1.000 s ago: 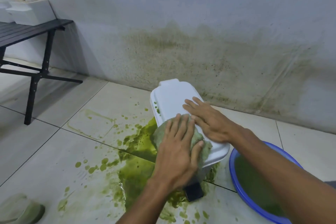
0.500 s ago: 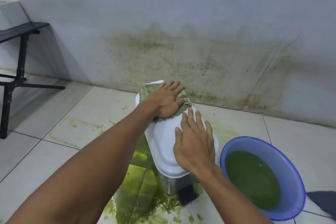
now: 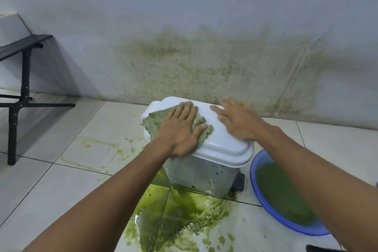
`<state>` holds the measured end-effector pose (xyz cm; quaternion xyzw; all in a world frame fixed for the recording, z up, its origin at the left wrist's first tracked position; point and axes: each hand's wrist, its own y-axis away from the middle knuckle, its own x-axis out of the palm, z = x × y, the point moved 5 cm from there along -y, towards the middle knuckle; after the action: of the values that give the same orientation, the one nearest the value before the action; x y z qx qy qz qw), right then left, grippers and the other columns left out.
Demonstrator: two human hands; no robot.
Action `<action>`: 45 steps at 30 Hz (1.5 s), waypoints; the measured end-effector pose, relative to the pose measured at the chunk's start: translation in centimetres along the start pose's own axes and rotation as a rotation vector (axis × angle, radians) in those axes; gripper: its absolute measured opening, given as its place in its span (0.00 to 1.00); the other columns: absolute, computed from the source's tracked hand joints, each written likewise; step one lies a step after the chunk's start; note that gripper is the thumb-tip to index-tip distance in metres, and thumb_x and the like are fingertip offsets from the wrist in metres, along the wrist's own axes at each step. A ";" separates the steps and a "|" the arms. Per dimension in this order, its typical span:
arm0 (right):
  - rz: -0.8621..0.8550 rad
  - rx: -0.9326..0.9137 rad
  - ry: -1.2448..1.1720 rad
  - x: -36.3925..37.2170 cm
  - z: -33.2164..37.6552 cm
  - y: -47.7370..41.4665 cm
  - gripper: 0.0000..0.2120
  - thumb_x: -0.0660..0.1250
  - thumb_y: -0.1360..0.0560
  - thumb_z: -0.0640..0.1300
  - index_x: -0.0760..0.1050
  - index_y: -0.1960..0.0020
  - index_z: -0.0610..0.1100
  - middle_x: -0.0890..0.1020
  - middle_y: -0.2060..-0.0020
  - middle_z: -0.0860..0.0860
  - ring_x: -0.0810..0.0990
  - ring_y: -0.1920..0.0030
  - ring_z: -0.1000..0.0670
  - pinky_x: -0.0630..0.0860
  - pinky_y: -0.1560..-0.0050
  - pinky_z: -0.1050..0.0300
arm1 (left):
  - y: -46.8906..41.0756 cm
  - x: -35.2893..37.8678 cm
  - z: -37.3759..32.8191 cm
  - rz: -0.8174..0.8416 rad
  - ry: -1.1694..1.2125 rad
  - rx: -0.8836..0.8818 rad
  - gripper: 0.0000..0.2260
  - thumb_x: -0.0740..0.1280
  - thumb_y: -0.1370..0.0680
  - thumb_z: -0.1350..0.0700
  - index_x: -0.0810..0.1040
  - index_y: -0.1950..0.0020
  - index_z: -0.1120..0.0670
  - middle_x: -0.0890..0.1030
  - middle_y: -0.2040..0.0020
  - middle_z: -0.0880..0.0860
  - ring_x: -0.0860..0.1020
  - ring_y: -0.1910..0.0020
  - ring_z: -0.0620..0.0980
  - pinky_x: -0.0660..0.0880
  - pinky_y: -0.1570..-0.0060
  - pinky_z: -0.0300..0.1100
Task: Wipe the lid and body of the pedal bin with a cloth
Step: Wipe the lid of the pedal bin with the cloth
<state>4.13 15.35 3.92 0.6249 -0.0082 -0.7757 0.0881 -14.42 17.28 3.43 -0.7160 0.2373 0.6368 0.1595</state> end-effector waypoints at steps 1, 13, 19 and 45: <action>0.006 0.099 0.010 0.3 0.8 0.3 0.24 0.46 0.15 0.53 0.48 0.19 0.57 0.49 0.19 0.49 0.42 0.20 0.48 0.42 0.25 0.30 | 0.1 -0.1 0.1 0.002 0.023 0.031 0.32 0.44 0.16 0.36 0.43 0.16 0.51 0.41 0.16 0.49 0.38 0.18 0.47 0.36 0.20 0.45; -0.102 0.168 -0.043 1.9 2.1 1.9 0.25 0.41 0.16 0.57 0.44 0.19 0.58 0.43 0.19 0.53 0.38 0.20 0.49 0.40 0.26 0.29 | -4.8 -1.8 3.1 0.029 0.030 -0.081 0.34 0.48 0.17 0.34 0.52 0.16 0.52 0.55 0.16 0.53 0.52 0.18 0.55 0.47 0.20 0.51; -0.112 0.001 -0.123 1.0 0.3 0.9 0.22 0.45 0.16 0.57 0.53 0.22 0.65 0.49 0.20 0.60 0.43 0.21 0.58 0.39 0.22 0.38 | 3.2 -0.3 2.0 -0.134 0.007 -0.009 0.34 0.43 0.18 0.34 0.52 0.16 0.52 0.51 0.16 0.50 0.48 0.17 0.49 0.44 0.19 0.47; -0.101 0.031 -0.110 1.2 1.9 2.0 0.23 0.44 0.15 0.53 0.51 0.20 0.60 0.47 0.20 0.59 0.42 0.20 0.54 0.38 0.23 0.36 | 3.8 1.9 -3.3 -0.453 0.000 -0.293 0.33 0.41 0.16 0.39 0.61 0.19 0.58 0.61 0.19 0.62 0.57 0.19 0.59 0.50 0.19 0.55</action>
<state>2.29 12.99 3.40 0.5821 0.0065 -0.8121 0.0387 -13.60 12.05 2.30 -0.7662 -0.0234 0.6126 0.1927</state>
